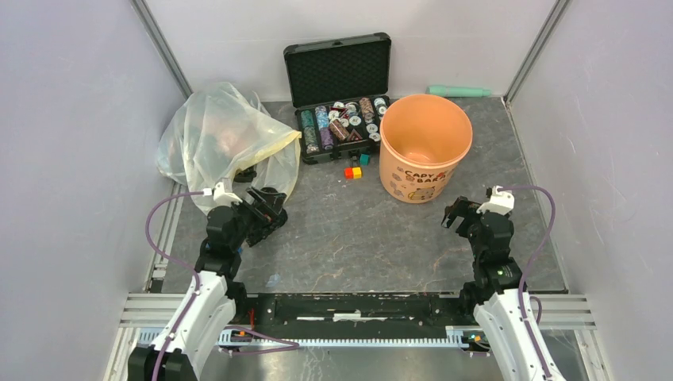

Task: Put the trash bags into the trash bin

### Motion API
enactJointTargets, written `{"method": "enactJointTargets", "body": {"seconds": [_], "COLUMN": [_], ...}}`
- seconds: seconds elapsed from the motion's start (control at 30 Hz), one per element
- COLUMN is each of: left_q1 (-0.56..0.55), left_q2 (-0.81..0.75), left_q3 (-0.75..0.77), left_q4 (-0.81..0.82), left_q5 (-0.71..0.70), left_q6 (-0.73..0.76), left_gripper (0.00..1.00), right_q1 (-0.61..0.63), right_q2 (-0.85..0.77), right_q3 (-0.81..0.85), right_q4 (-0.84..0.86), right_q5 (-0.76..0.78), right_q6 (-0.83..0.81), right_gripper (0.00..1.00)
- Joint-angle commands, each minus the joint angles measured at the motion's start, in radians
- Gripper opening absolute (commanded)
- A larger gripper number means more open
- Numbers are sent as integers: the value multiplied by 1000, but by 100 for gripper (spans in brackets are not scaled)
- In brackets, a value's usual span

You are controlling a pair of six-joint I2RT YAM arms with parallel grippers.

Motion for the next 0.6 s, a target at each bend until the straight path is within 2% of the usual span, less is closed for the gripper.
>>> {"method": "enactJointTargets", "body": {"seconds": [0.0,0.37,0.57], "left_q1": [1,2,-1], "left_q2": [-26,-15,23], "left_q3": [13,13,83], "left_q4": [-40,-44,-146], "left_q5": [-52,-55,-74], "left_q6": [30,62,47], "left_gripper": [100,100,99], "right_q1": [1,1,1], "right_q2": [10,84,153], "right_q3": [-4,-34,-38], "right_q4": [42,101,114], "right_q5": [21,-66,-30], "right_q6": [11,18,12], "right_gripper": [99,99,99]}}
